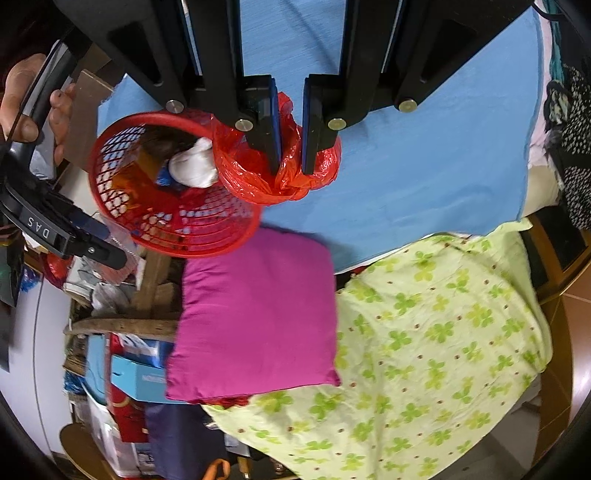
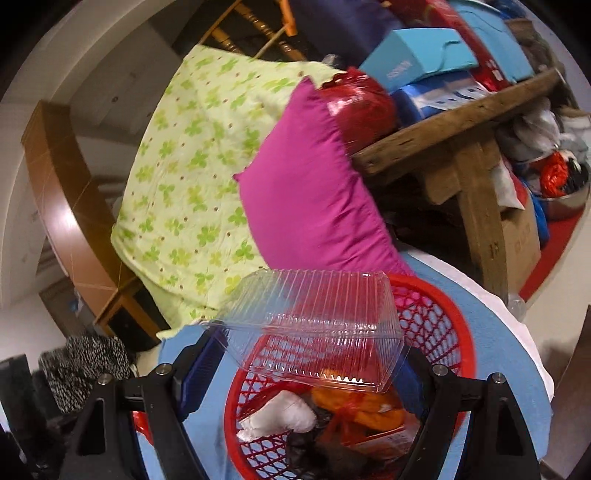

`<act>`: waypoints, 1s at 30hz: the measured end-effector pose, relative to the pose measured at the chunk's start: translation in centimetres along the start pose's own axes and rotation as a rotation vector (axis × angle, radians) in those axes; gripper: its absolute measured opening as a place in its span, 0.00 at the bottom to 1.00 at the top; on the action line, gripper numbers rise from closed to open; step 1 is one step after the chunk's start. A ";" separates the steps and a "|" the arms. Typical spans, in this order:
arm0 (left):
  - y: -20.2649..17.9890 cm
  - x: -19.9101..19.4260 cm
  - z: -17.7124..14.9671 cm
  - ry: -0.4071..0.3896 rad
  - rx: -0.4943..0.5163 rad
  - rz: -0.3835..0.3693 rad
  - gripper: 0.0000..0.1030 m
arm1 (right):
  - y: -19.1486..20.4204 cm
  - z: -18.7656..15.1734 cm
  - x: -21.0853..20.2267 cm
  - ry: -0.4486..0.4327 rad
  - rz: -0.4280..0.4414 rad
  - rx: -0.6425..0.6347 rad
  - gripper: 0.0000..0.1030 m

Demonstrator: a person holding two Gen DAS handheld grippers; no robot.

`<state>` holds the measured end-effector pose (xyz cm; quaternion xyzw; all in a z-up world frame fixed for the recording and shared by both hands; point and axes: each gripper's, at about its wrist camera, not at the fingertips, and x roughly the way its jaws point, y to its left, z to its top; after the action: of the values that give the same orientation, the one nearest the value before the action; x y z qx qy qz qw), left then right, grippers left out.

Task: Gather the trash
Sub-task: 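Carry the red bag and clear container over the red basket and open both tools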

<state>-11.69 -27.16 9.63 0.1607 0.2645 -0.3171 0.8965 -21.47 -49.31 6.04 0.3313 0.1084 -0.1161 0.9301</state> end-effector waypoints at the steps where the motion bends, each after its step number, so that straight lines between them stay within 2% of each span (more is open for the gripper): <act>1: -0.5 0.2 0.2 -0.001 0.004 -0.009 0.11 | -0.3 0.1 0.0 0.002 0.008 0.017 0.82; 7: -2.9 1.8 1.7 -0.016 0.007 -0.092 0.11 | -2.0 0.5 0.6 0.019 0.040 0.118 0.82; 12: -3.9 3.6 3.1 -0.027 -0.042 -0.188 0.11 | -3.2 0.9 1.8 0.028 0.058 0.202 0.84; 15: -4.4 5.0 3.6 -0.010 -0.074 -0.232 0.20 | -3.9 1.0 3.0 0.036 0.062 0.259 0.86; 16: -4.7 5.3 3.6 -0.007 -0.074 -0.246 0.32 | -3.9 1.2 3.3 0.033 0.052 0.266 0.88; 17: -5.0 5.5 3.5 -0.006 -0.071 -0.242 0.51 | -3.7 1.3 3.4 0.024 0.047 0.263 0.88; 19: -5.5 5.4 3.2 -0.029 -0.050 -0.202 0.62 | -3.6 1.6 4.0 0.022 0.057 0.263 0.89; 24: -5.3 4.5 2.2 -0.012 0.007 -0.167 0.63 | -3.2 1.5 4.6 0.038 0.094 0.252 0.90; 26: -4.5 3.7 1.5 -0.012 0.008 -0.143 0.70 | -3.1 1.4 4.9 0.054 0.111 0.258 0.90; 30: -2.6 1.9 0.3 -0.011 -0.009 -0.082 0.76 | -2.3 1.2 4.8 0.059 0.150 0.241 0.90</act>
<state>-12.02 -30.16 8.46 0.1442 0.2674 -0.3531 0.8849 -17.42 -52.50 4.19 0.4511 0.0959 -0.0485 0.8860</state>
